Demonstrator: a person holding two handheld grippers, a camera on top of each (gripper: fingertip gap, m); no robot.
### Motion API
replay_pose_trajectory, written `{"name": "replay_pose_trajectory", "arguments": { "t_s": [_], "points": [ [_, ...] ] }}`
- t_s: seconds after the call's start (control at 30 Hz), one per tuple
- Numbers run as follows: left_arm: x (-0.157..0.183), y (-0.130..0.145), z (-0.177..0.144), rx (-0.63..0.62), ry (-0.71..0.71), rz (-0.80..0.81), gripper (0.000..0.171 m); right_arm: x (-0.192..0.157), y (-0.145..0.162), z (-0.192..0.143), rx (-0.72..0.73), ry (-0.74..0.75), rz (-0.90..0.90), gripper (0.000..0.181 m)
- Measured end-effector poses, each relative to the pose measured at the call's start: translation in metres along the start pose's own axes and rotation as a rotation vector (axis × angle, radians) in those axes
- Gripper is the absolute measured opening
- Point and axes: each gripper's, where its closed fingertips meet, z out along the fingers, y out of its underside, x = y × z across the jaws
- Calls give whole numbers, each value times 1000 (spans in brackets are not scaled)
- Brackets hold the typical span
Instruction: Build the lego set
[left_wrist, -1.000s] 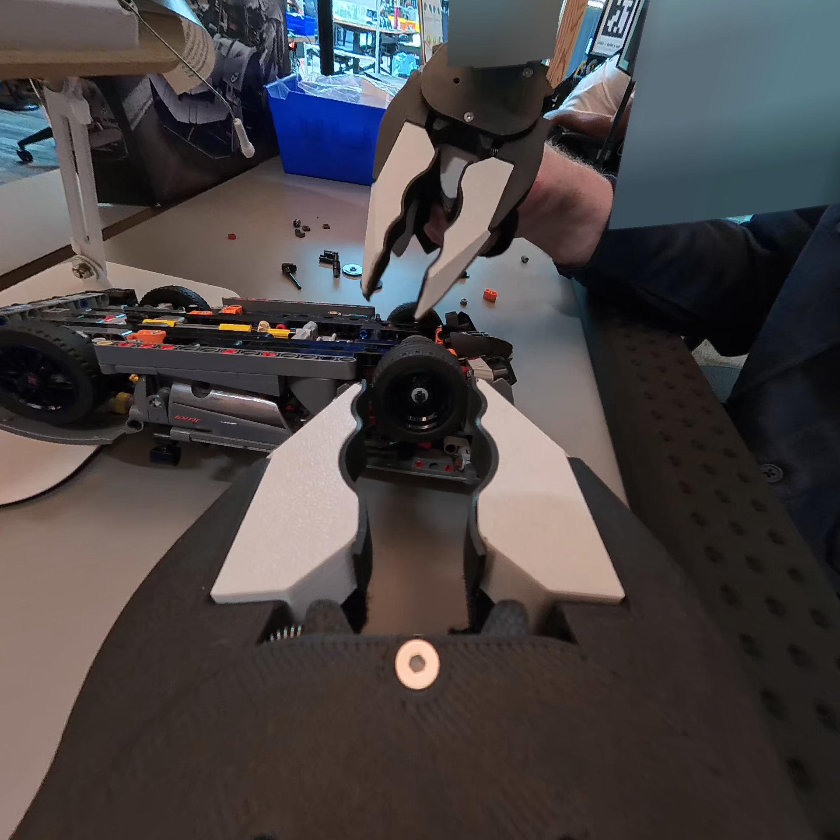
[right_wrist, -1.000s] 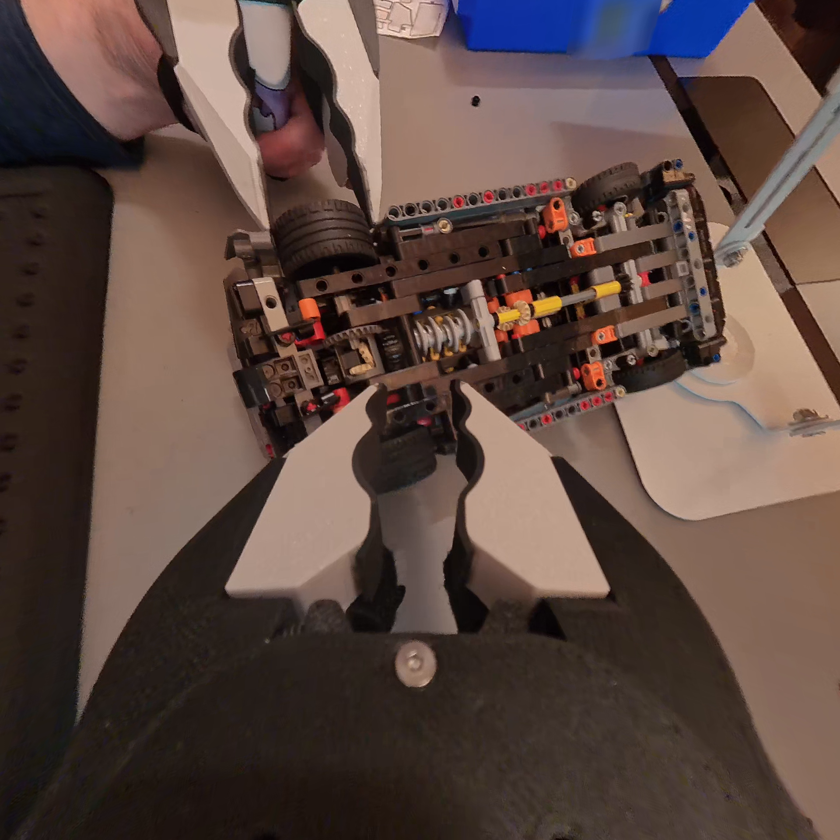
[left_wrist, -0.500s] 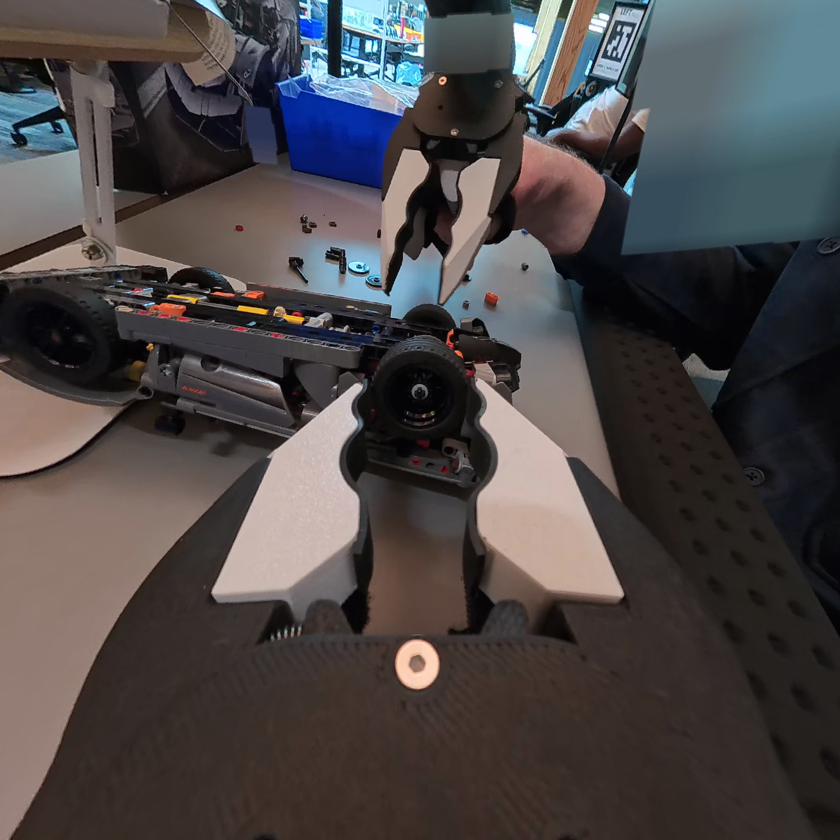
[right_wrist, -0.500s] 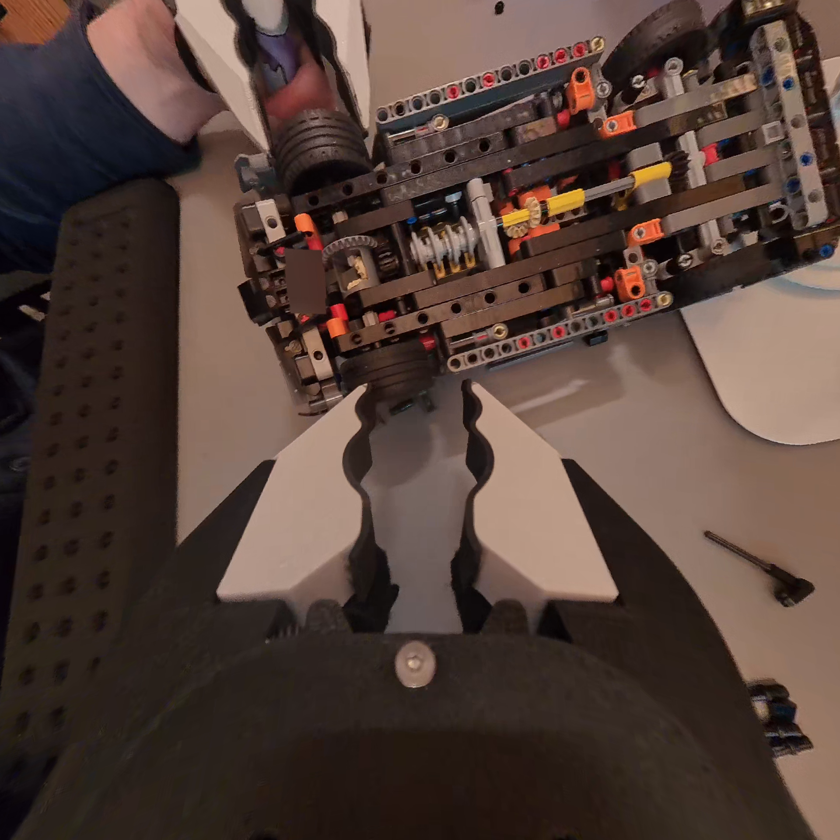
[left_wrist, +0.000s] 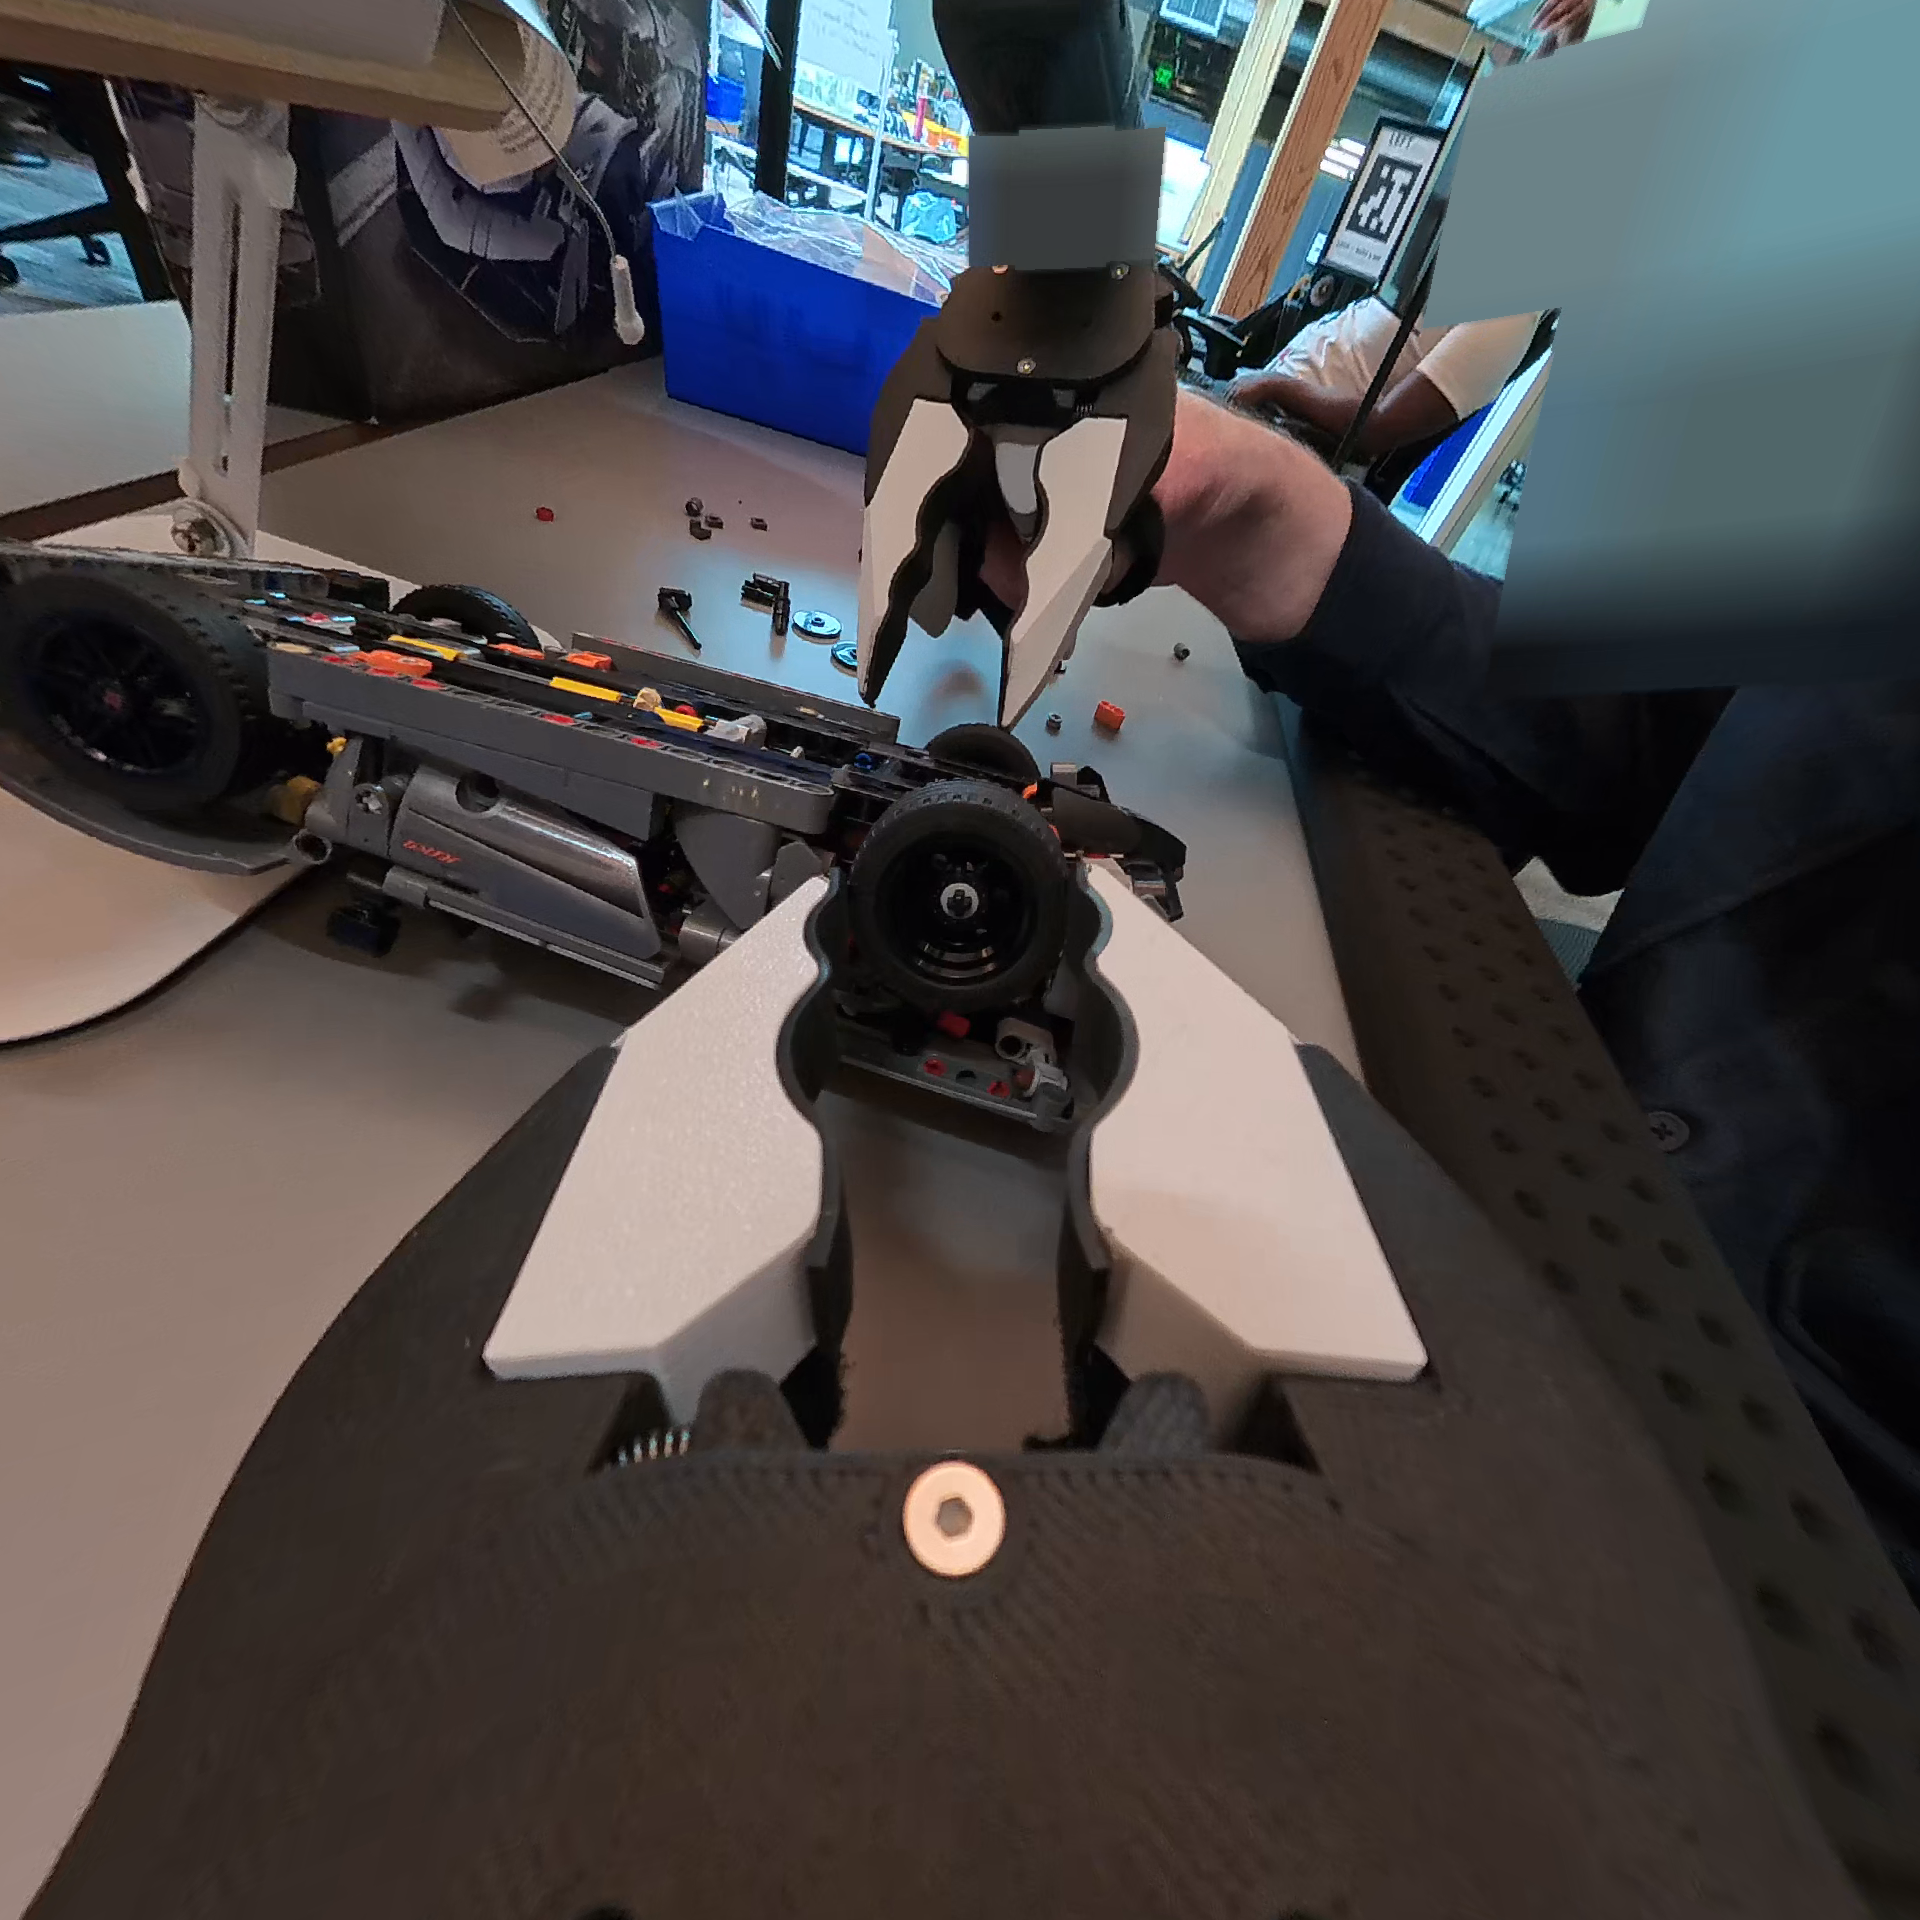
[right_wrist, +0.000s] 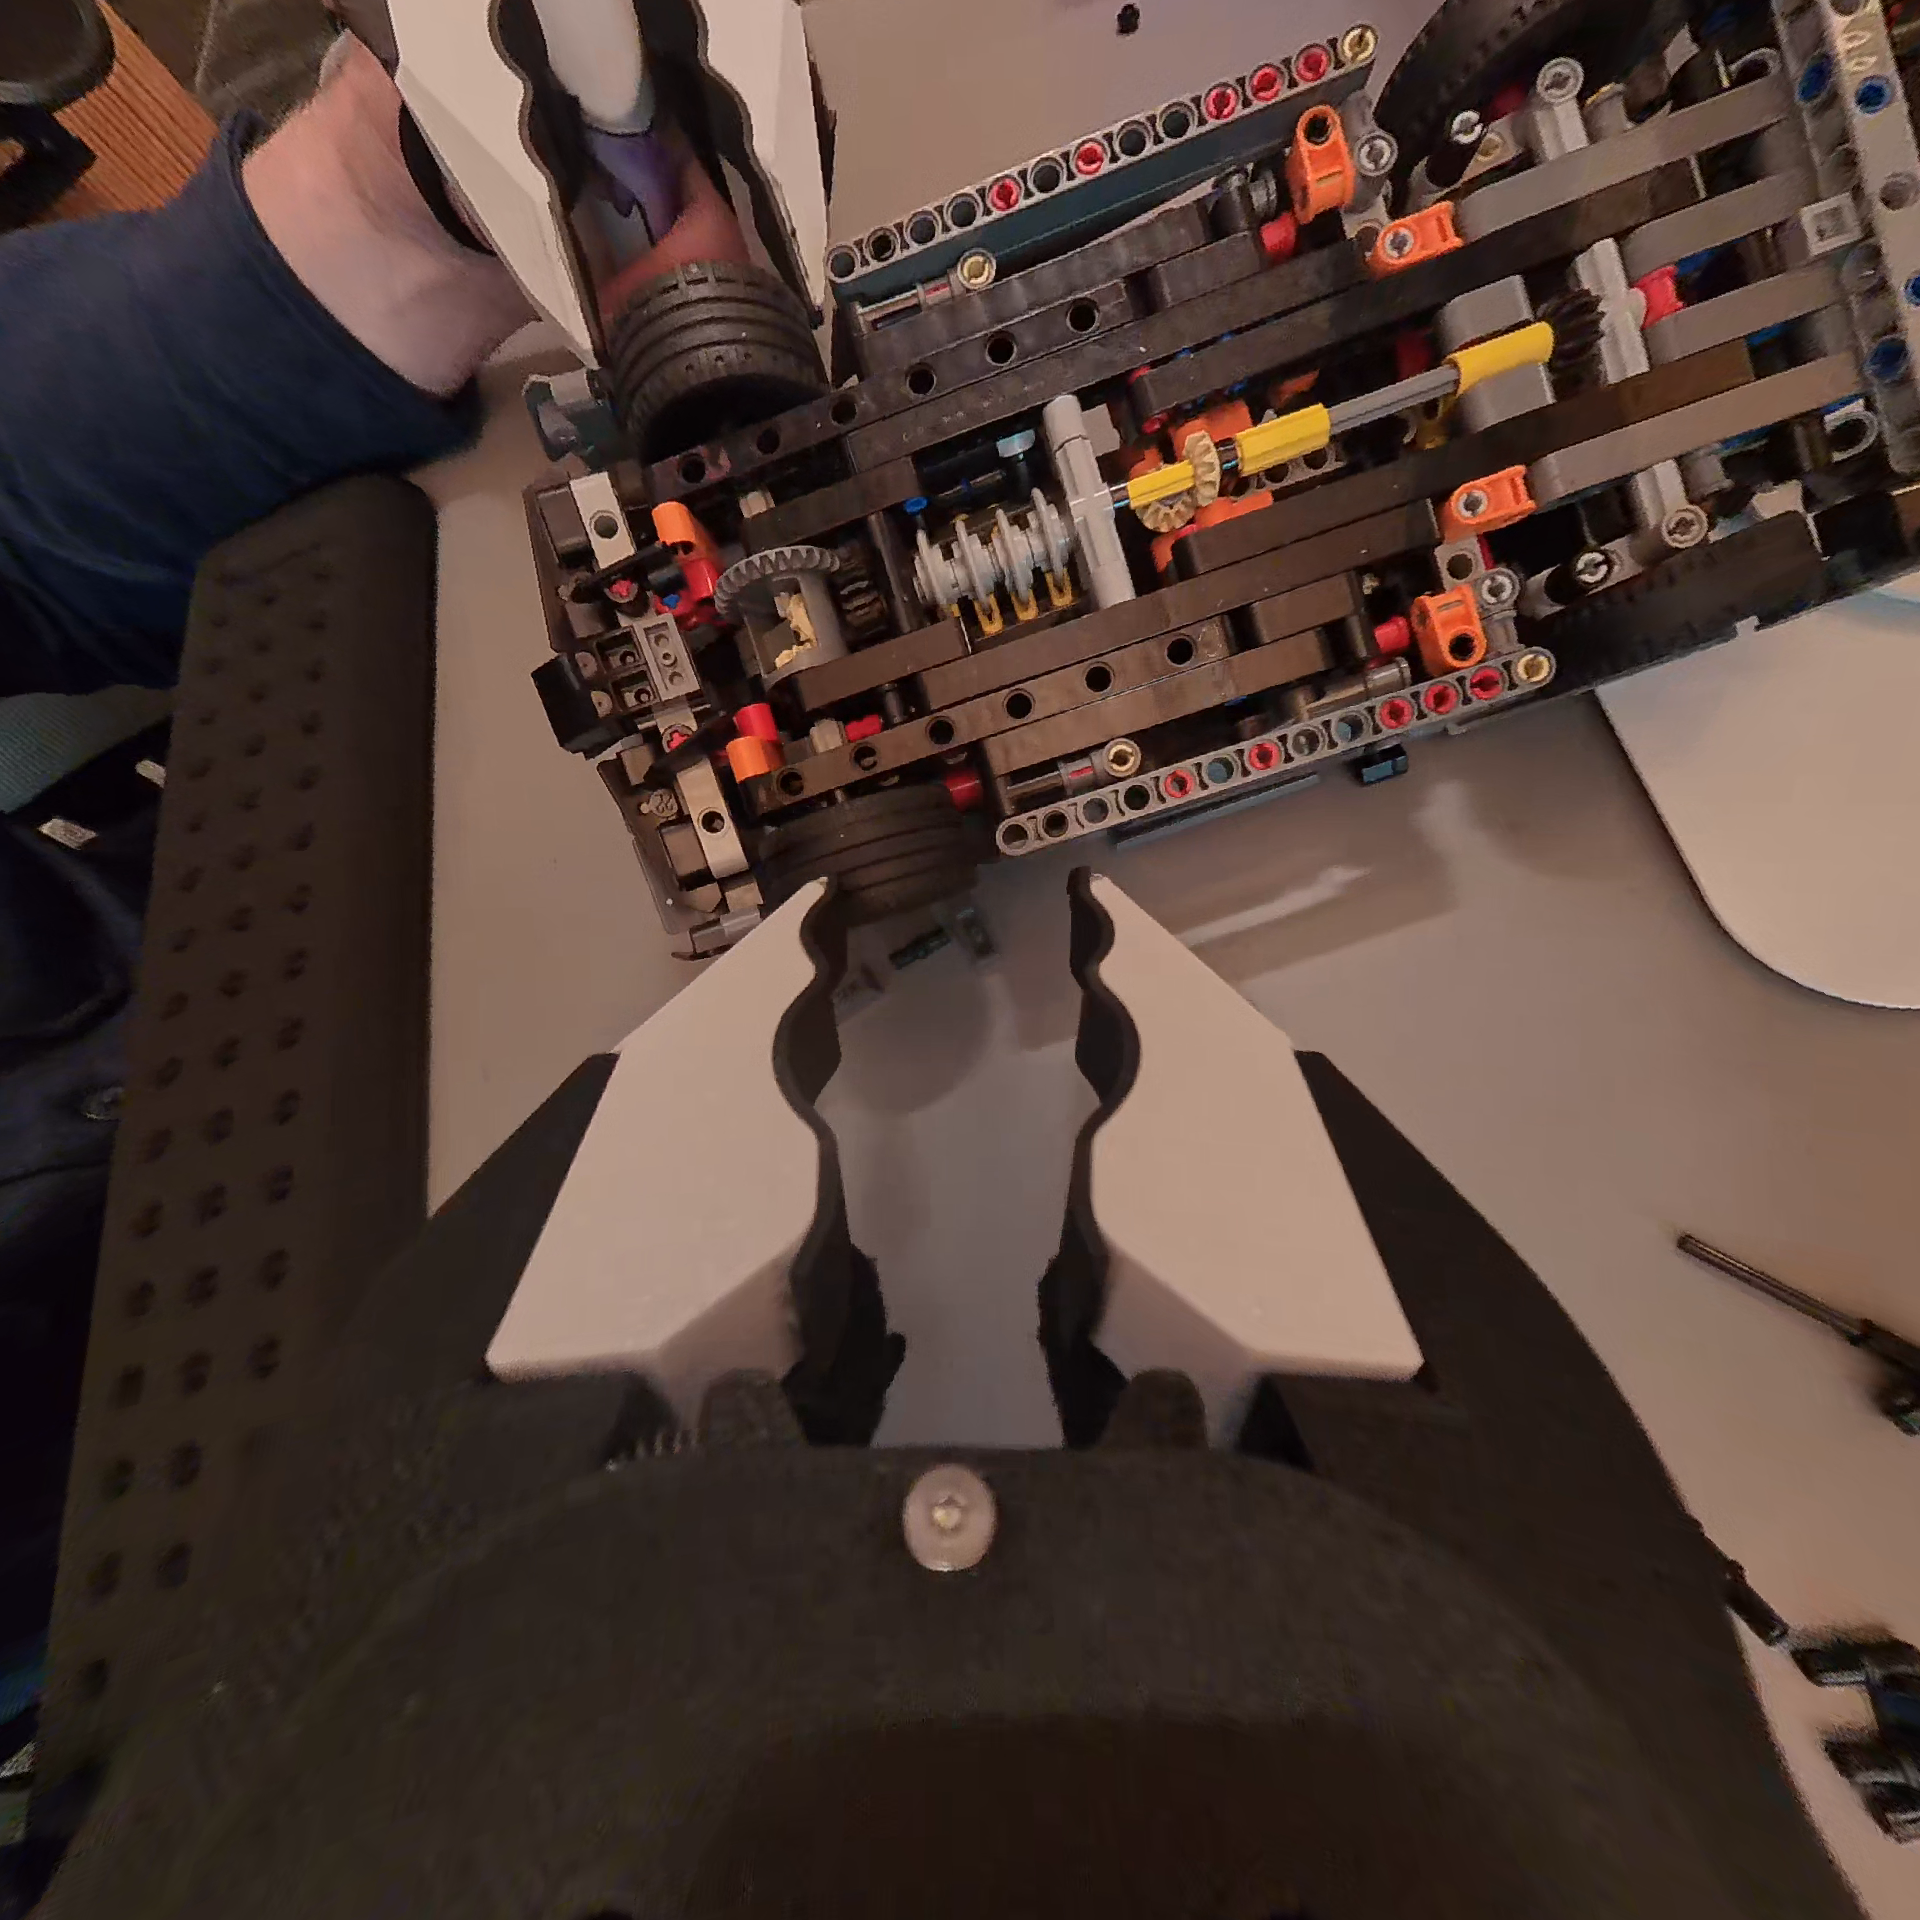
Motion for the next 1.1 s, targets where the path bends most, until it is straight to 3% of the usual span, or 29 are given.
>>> {"name": "replay_pose_trajectory", "arguments": {
  "t_s": [0.5, 1.1],
  "points": [
    [-2, 1, -3, -3, -3, 1, 39, -14, 4, 10, -59, -28, -72, 48],
    [0, -3, -3, 12, -18, 52, 39, -22, 4, 10, -78, -25, -149, 37]
  ]
}}
